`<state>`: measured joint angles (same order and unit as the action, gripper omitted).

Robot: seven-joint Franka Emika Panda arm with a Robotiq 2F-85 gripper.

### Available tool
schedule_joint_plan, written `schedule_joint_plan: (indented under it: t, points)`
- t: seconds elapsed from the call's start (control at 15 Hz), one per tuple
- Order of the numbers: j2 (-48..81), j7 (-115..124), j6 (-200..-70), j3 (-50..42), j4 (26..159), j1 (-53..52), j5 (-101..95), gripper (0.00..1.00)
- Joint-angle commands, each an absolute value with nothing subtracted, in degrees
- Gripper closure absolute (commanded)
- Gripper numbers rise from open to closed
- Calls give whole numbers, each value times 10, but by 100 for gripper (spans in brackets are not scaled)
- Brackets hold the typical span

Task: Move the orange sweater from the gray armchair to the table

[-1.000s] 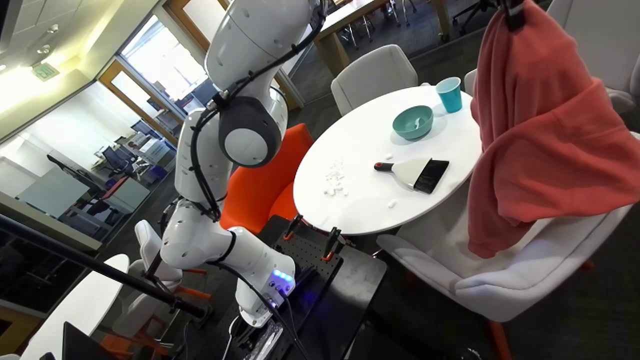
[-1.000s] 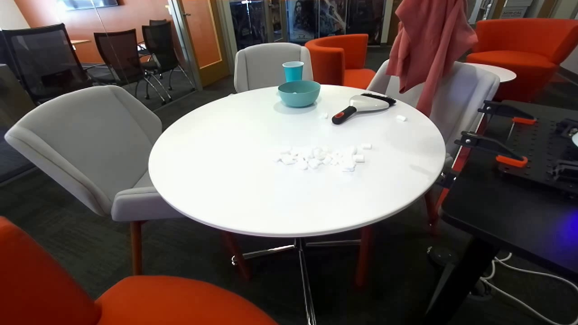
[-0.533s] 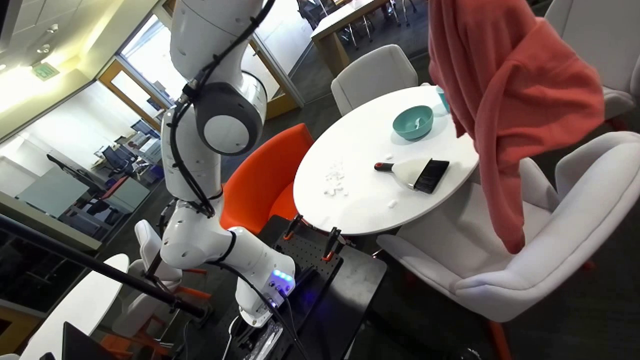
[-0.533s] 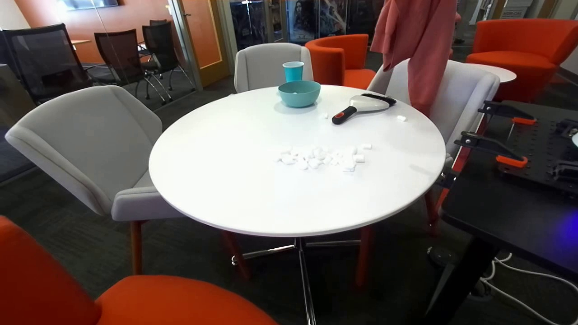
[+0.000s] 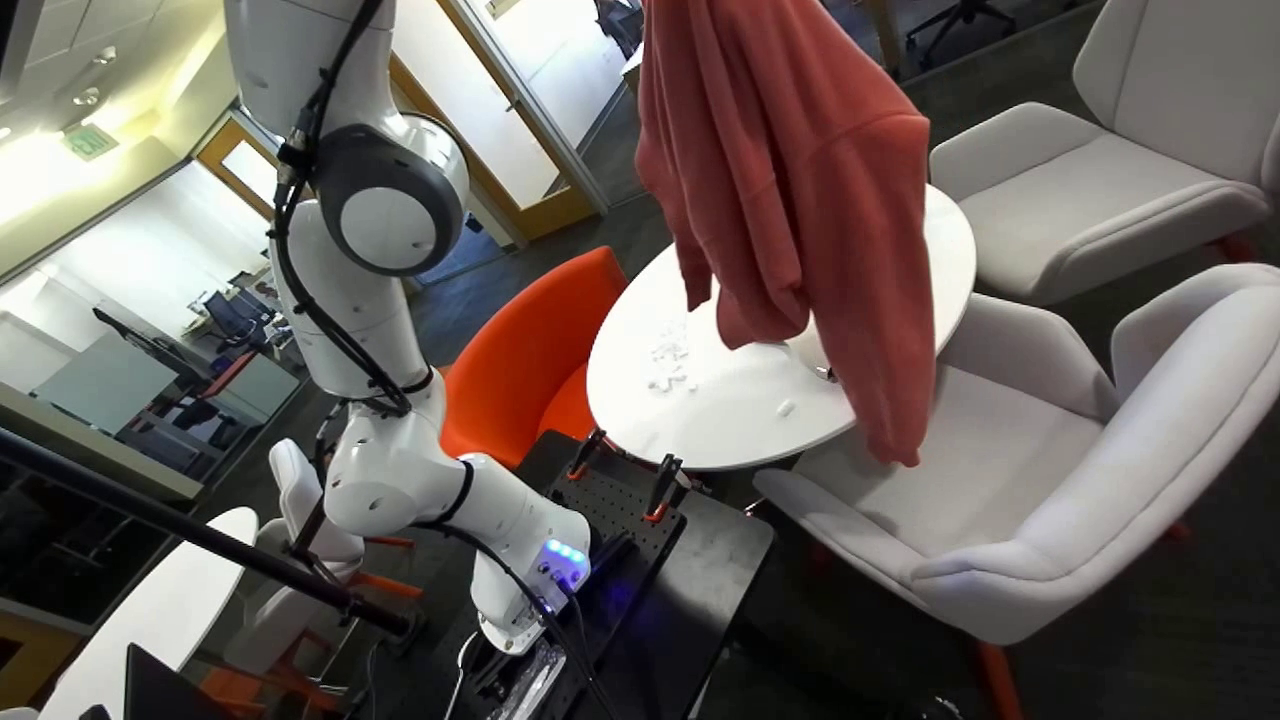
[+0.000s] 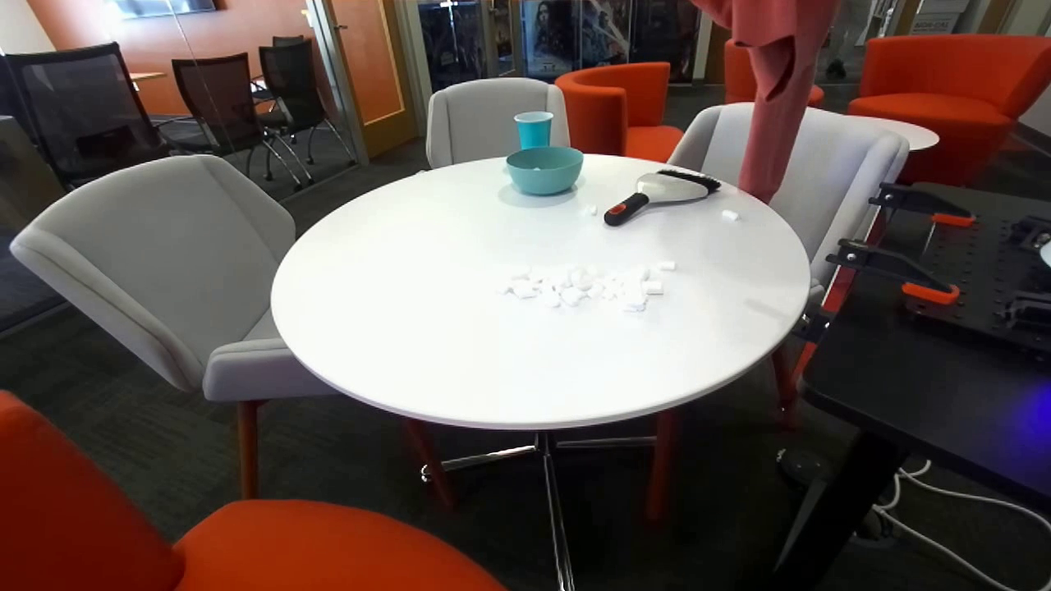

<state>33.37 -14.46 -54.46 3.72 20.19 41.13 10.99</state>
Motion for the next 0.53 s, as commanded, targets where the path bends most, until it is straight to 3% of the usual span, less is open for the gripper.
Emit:
schedule_joint_plan:
  t: [0.0,0.47]
  points:
    - [316,-183,-549,38,202,370,117,97]
    - [310,-213,-580,58,202,266,143,97]
